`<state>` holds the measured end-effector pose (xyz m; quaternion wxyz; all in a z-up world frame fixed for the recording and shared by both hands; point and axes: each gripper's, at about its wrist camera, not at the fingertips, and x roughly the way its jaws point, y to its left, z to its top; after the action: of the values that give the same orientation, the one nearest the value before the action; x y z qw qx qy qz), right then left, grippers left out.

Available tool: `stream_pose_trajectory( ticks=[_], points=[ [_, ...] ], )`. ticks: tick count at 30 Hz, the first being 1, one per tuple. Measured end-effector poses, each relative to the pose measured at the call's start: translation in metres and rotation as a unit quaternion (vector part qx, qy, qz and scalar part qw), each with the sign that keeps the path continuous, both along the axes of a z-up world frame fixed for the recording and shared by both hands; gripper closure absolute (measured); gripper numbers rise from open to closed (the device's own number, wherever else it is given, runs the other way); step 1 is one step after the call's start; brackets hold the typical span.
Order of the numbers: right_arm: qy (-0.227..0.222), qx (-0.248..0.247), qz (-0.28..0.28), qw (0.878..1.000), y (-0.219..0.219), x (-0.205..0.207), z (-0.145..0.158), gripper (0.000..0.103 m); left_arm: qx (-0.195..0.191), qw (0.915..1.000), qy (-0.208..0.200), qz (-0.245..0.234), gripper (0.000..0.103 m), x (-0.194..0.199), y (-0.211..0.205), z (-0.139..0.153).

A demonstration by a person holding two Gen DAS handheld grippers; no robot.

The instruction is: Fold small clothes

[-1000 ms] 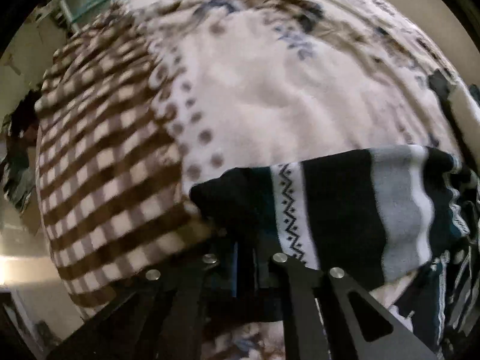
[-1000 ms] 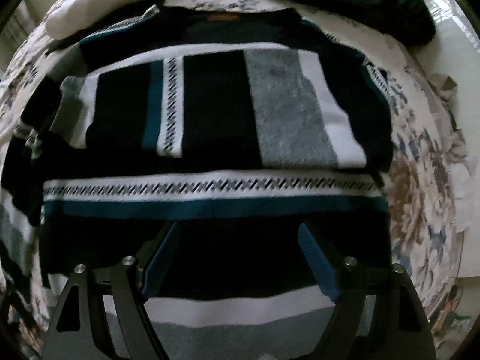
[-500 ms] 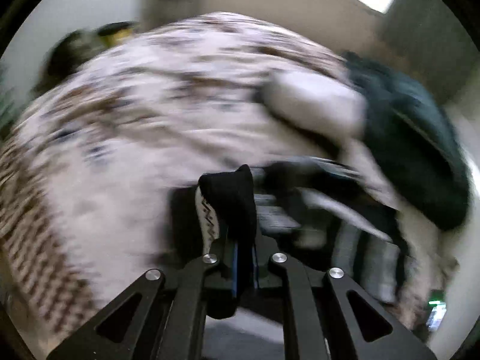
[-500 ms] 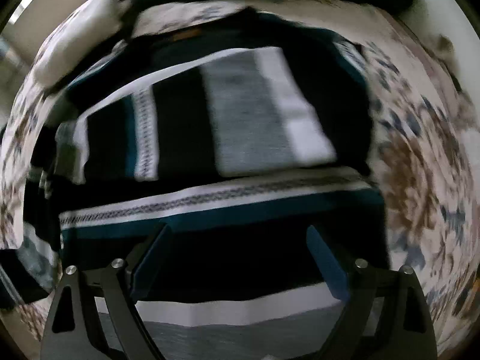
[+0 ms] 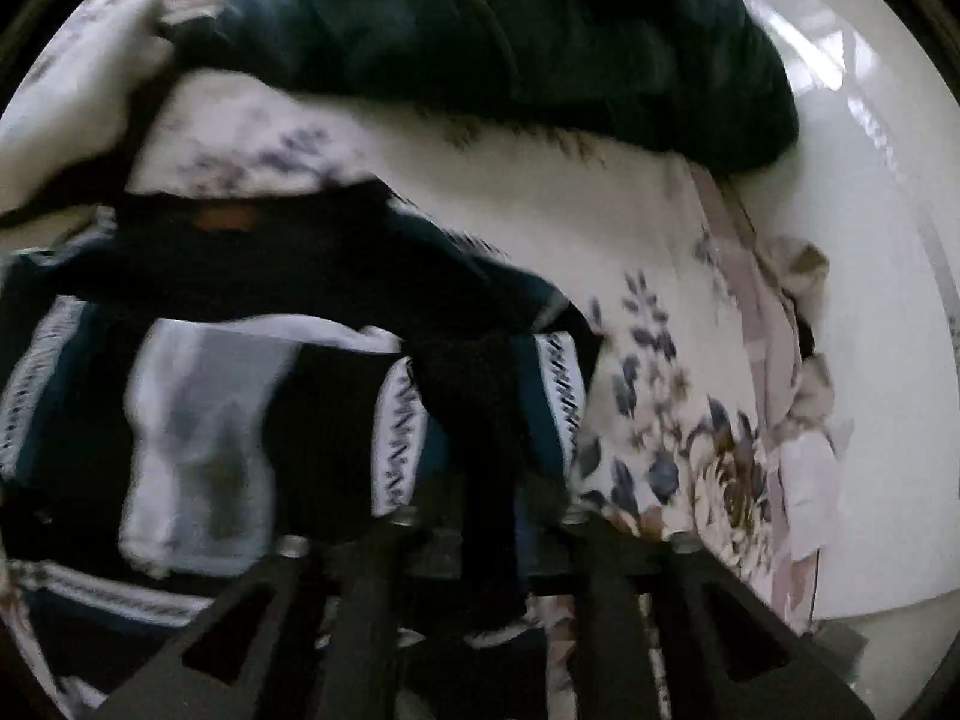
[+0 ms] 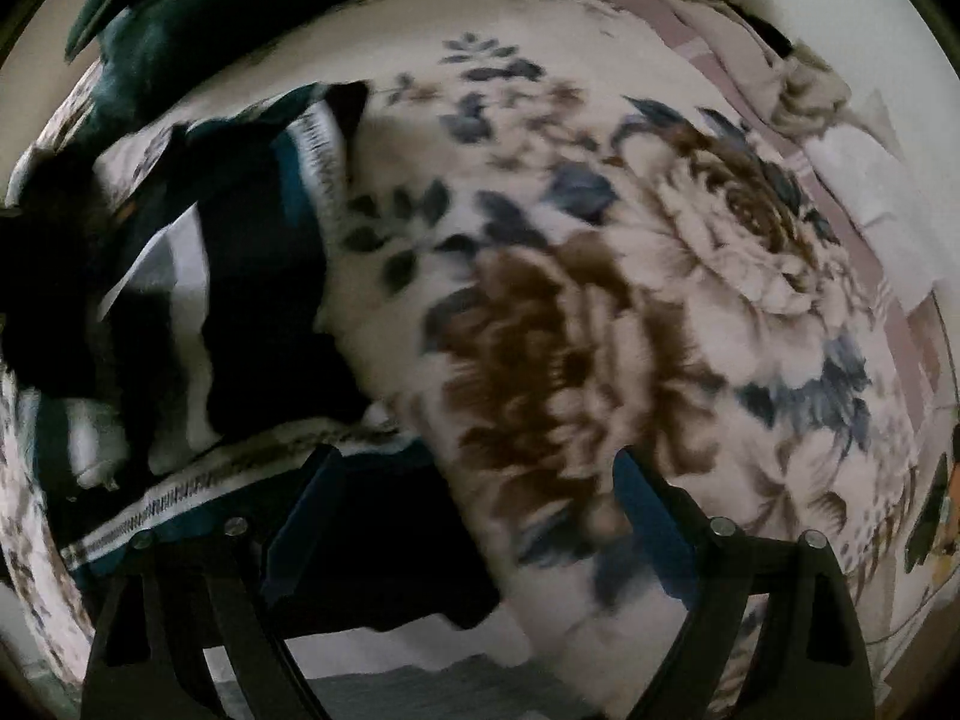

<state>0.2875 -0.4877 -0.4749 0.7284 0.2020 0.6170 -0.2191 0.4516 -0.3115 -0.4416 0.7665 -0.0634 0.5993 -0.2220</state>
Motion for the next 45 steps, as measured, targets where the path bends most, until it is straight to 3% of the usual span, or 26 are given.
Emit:
stream_pose_trajectory(
  ticks=[2,3,5,6,9,11,13,15,18,19,20,21,22,23,27,31,33,35,38,41,45],
  points=[
    [-0.004,0.009,-0.004,1.0,-0.013,-0.002,0.003,0.01,-0.024,0.9996,0.012,0.006,0.046,-0.001,0.0,-0.001],
    [-0.01,0.022,-0.005,1.0,-0.02,-0.003,0.005,0.01,-0.042,0.9989,0.007,0.017,0.042,-0.004,0.011,0.006],
    [-0.021,0.044,-0.011,0.999,-0.029,-0.006,0.012,0.01,-0.049,0.9983,-0.009,0.03,0.021,-0.006,0.033,0.02],
    [-0.032,0.061,-0.017,0.997,-0.034,-0.006,0.017,0.01,-0.048,0.9978,-0.018,0.041,0.015,-0.007,0.049,0.027],
    [-0.071,0.106,-0.025,0.992,-0.042,0.0,0.034,0.01,-0.013,0.9938,-0.054,0.096,0.014,-0.012,0.121,0.047],
    [-0.094,0.134,-0.028,0.986,-0.041,0.01,0.042,0.01,0.037,0.9857,-0.067,0.15,0.012,-0.008,0.181,0.047],
    [-0.109,0.158,-0.027,0.981,-0.04,0.031,0.044,0.01,0.086,0.9752,-0.062,0.194,0.012,0.003,0.229,0.031],
    [-0.117,0.18,-0.025,0.976,-0.035,0.057,0.039,0.01,0.119,0.9669,-0.024,0.225,0.012,0.023,0.268,-0.005],
    [-0.109,0.181,-0.018,0.977,-0.024,0.092,0.02,0.013,0.157,0.9586,0.0,0.238,0.012,0.046,0.296,-0.044],
    [-0.102,0.18,-0.012,0.978,-0.018,0.103,0.012,0.027,0.161,0.958,0.003,0.237,0.012,0.052,0.301,-0.05],
    [-0.093,0.18,-0.003,0.979,-0.014,0.111,0.004,0.051,0.167,0.9575,0.005,0.235,0.012,0.057,0.304,-0.057],
    [-0.083,0.176,0.005,0.981,-0.009,0.118,-0.001,0.065,0.172,0.9578,0.005,0.23,0.012,0.061,0.304,-0.062],
    [-0.072,0.165,0.017,0.983,-0.002,0.125,-0.005,0.093,0.174,0.959,0.005,0.224,0.012,0.063,0.303,-0.066],
    [-0.069,0.151,0.023,0.986,0.0,0.127,-0.006,0.097,0.178,0.959,0.002,0.221,0.012,0.064,0.302,-0.069],
    [-0.087,0.092,-0.002,0.992,-0.013,0.124,0.008,0.099,0.175,0.9599,0.005,0.219,0.012,0.066,0.305,-0.071],
    [-0.047,0.088,0.005,0.995,-0.02,0.126,-0.006,0.099,0.135,0.9601,-0.012,0.244,0.012,0.053,0.319,-0.039],
    [-0.033,0.091,0.001,0.995,-0.02,0.127,-0.007,0.094,0.124,0.9622,-0.02,0.242,0.012,0.046,0.318,-0.026],
    [-0.046,0.073,-0.006,0.996,-0.019,0.124,0.006,0.072,0.129,0.9645,-0.02,0.229,0.012,0.044,0.312,-0.023],
    [-0.088,0.058,-0.011,0.994,-0.008,0.118,0.03,0.047,0.153,0.9676,-0.011,0.2,0.012,0.047,0.302,-0.04],
    [-0.119,0.084,0.019,0.989,0.019,0.118,0.037,0.046,0.22,0.9615,0.006,0.164,0.012,0.046,0.302,-0.074],
    [-0.047,0.06,0.085,0.993,0.05,0.129,0.002,0.046,0.192,0.9639,0.018,0.183,0.007,0.031,0.326,-0.091]
  ],
)
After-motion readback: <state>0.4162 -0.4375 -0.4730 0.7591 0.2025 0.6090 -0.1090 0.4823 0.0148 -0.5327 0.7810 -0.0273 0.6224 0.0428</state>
